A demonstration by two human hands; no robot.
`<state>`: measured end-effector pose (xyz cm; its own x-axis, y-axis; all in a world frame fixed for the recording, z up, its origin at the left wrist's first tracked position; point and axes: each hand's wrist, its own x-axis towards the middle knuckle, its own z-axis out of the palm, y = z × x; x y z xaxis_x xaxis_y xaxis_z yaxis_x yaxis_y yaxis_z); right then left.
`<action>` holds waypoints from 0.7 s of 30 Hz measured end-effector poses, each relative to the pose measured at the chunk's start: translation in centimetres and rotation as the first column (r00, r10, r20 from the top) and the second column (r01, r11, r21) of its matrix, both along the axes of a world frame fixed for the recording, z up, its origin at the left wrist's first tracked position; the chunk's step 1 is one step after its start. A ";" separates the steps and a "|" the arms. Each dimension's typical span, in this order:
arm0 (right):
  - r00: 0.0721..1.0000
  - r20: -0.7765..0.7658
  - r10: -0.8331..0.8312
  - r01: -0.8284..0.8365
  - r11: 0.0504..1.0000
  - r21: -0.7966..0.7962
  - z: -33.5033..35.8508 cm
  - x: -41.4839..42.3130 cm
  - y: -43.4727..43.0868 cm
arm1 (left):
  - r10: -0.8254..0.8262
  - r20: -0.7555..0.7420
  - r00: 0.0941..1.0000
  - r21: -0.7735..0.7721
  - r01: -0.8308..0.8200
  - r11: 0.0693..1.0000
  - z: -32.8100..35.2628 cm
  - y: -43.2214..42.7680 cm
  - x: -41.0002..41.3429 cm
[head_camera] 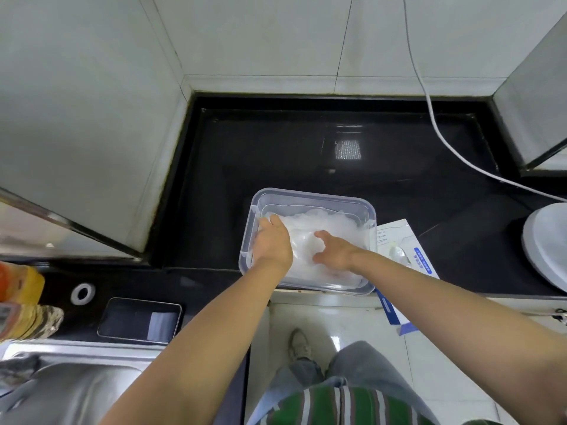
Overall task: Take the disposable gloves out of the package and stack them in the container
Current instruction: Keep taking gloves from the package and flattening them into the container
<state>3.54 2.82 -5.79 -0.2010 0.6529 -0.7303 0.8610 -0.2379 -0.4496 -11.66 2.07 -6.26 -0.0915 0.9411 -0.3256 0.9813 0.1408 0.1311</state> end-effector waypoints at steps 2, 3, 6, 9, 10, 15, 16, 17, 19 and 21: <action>1.000 -0.002 0.004 -0.004 1.000 0.008 -0.6 -0.1 0.1 | -0.118 -0.106 0.987 0.163 0.134 0.977 0.2 0.2 0.4; 1.000 -0.005 -0.002 0.002 1.000 0.003 -0.9 -0.2 0.2 | -0.154 -0.061 0.986 0.221 0.164 0.961 0.5 0.3 0.8; 1.000 -0.018 -0.001 0.000 1.000 -0.019 -1.3 -0.4 0.4 | -0.233 0.157 0.960 0.169 0.207 0.964 0.9 0.8 2.3; 0.999 -0.011 0.053 -0.053 0.998 0.018 -1.4 -0.4 0.5 | -0.124 0.224 0.967 -0.150 0.160 0.976 -0.3 0.9 2.5; 0.998 -0.006 0.070 -0.070 0.997 0.021 -1.4 -0.3 0.5 | -0.072 0.214 0.974 -0.234 0.123 0.964 -1.1 1.0 2.3; 0.986 0.102 0.130 -0.128 0.991 -0.027 -2.2 0.3 0.4 | 0.051 0.199 0.979 -0.421 0.039 0.906 -2.9 1.2 0.8; 0.981 0.127 0.145 -0.140 0.989 -0.044 -2.3 0.3 0.3 | 0.050 0.192 0.980 -0.426 0.038 0.904 -3.0 1.2 0.7; 0.977 0.148 0.155 -0.147 0.987 -0.064 -2.2 0.3 0.2 | 0.040 0.174 0.984 -0.421 0.038 0.906 -3.0 1.2 0.7; 0.974 0.145 0.177 -0.164 0.982 -0.094 -1.8 0.2 0.0 | 0.022 0.171 0.985 -0.446 0.057 0.893 -3.2 1.2 0.7; 0.980 0.105 0.166 -0.156 0.983 -0.096 -1.4 0.0 -0.1 | 0.051 0.193 0.980 -0.503 0.054 0.863 -3.3 1.4 0.5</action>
